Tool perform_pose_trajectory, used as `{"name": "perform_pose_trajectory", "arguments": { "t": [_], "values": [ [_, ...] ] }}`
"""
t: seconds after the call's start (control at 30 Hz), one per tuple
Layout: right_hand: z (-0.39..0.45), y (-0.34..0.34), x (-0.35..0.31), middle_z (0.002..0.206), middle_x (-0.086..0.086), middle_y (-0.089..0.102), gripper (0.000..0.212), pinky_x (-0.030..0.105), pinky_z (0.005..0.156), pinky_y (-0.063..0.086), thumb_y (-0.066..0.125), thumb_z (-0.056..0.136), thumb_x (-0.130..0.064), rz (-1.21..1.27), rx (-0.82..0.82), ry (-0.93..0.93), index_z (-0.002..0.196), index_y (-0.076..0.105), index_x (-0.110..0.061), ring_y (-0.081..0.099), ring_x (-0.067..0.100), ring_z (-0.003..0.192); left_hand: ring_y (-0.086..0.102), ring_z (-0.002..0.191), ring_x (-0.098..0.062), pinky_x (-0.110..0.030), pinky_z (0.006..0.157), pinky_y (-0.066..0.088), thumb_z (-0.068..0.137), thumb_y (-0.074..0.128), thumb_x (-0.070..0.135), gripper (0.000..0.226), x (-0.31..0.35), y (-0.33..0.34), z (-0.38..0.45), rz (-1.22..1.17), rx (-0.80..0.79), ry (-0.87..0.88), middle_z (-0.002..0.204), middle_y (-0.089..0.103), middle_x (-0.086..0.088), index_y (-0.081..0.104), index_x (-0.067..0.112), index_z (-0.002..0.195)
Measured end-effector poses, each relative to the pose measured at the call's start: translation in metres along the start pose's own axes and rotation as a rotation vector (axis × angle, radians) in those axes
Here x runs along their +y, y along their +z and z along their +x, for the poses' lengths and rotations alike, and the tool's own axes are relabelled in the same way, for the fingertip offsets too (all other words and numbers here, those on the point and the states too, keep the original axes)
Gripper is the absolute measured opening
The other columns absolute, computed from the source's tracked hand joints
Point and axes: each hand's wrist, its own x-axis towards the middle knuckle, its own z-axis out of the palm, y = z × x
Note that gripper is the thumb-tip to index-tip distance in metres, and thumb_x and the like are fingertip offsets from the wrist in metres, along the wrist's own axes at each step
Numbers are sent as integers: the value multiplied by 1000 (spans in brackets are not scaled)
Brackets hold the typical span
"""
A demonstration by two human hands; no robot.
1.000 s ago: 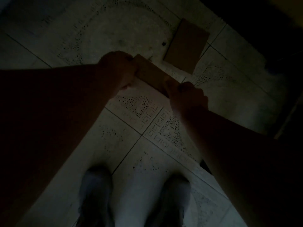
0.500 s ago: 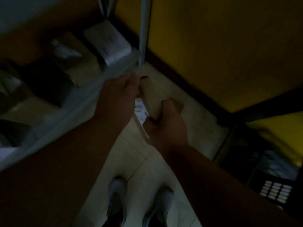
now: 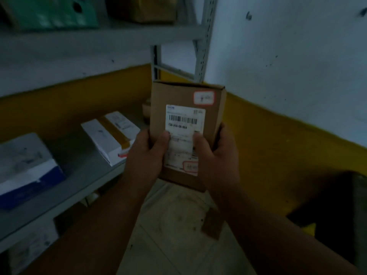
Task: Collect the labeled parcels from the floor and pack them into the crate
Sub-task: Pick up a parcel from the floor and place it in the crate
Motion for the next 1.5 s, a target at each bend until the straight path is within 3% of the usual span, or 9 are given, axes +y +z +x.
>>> {"name": "perform_pose_trajectory", "arguments": {
  "t": [0.3,0.47,0.6,0.73,0.83,0.97,1.2,1.37,1.5],
  "values": [
    [-3,-19,-48,93,-17,72,25,25,58,59,52,89,-59,75,-125,14,100,58,-38,72,3,77,64,88,0,-25,67,55,89,54,54,30,65,-2,-63,122,225,82,104,62,17,45,37,113],
    [-37,-35,-44,95,-10,73,47,33,66,62,46,83,-70,41,-312,73,109,61,-34,72,4,80,60,77,20,-7,46,47,83,55,64,40,57,5,-128,158,440,16,97,61,18,44,40,113],
    [-85,-45,-33,100,-2,73,53,39,72,61,45,86,-69,62,-487,146,113,63,-27,72,12,86,68,84,3,-19,59,56,73,53,72,39,36,7,-196,186,566,-57,101,66,14,46,48,103],
    [-152,-51,-35,94,-11,72,26,18,59,55,47,91,-63,99,-573,168,92,64,-42,70,1,79,69,80,-2,-27,61,58,83,55,62,37,24,-8,-271,275,701,-150,101,66,10,47,39,110],
    [-191,-50,-50,93,-14,72,38,13,57,53,43,84,-70,145,-688,181,100,63,-42,69,-3,80,70,76,1,-22,54,57,84,58,58,35,24,-25,-310,221,760,-159,100,67,9,48,38,110],
    [-229,-46,-69,90,-17,70,29,6,54,49,47,91,-62,148,-745,146,102,62,-41,66,-11,78,69,75,4,-19,51,55,85,59,57,34,21,-46,-355,203,825,-151,98,67,6,48,36,110],
    [-356,-6,-105,89,-11,74,35,12,56,53,49,92,-57,166,-894,170,105,67,-29,70,-3,76,69,75,4,-18,51,55,85,59,58,20,8,-124,-474,146,942,-183,98,66,8,45,48,96],
    [-500,44,-134,106,-8,73,39,35,78,61,58,88,-57,183,-1061,218,118,61,-32,71,7,92,67,75,7,-16,50,53,89,59,52,32,-7,-220,-596,203,1053,-223,99,66,8,49,31,110],
    [-599,72,-147,111,-8,71,44,36,81,60,60,87,-56,170,-1118,269,124,58,-32,70,8,97,71,77,-4,-28,57,60,89,58,51,31,-23,-284,-673,196,1054,-288,101,67,7,48,32,111]
  ]
}}
